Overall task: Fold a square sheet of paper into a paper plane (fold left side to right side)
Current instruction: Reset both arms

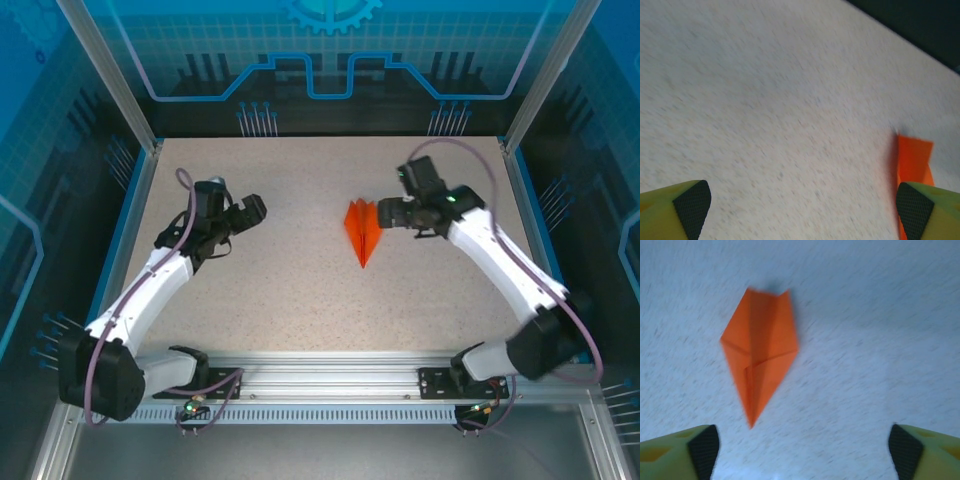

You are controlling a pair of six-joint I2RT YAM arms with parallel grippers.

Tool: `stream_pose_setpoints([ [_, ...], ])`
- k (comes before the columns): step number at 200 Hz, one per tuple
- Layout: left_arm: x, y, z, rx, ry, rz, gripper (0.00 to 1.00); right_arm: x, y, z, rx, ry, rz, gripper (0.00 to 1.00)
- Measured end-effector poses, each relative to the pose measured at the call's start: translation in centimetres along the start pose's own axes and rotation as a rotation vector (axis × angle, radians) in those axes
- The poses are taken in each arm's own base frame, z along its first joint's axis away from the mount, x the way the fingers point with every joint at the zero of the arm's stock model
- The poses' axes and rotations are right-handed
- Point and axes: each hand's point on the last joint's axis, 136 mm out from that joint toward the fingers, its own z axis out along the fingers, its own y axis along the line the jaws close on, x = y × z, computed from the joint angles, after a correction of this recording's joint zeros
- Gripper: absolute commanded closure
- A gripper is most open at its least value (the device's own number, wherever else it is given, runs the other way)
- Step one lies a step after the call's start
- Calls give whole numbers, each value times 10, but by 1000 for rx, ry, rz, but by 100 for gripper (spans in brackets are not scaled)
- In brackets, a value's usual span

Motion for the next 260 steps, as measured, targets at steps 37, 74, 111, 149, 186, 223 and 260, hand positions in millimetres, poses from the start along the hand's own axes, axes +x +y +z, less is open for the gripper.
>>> stream_pose_setpoints([
  [37, -9, 39, -8, -123, -194, 97, 1, 29, -79, 10, 149, -149, 77, 0],
  [74, 9, 78, -7, -227, -272, 225, 1, 90, -139, 58, 254, -178, 169, 0],
  [111, 14, 92, 5, -239, -308, 307, 1, 98, -142, 92, 216, -232, 150, 0],
  [149, 35, 93, 31, -165, -277, 417, 1, 69, -129, 110, 140, -358, 97, 0],
  [186, 43, 85, 51, -73, -274, 484, 1, 50, -117, 123, 83, -437, 30, 0],
  [223, 40, 76, 67, 11, -297, 507, 2, 52, -100, 139, 35, -436, -47, 0],
  [260, 52, 86, 89, 23, -237, 510, 1, 45, -96, 137, 26, -458, -70, 0],
])
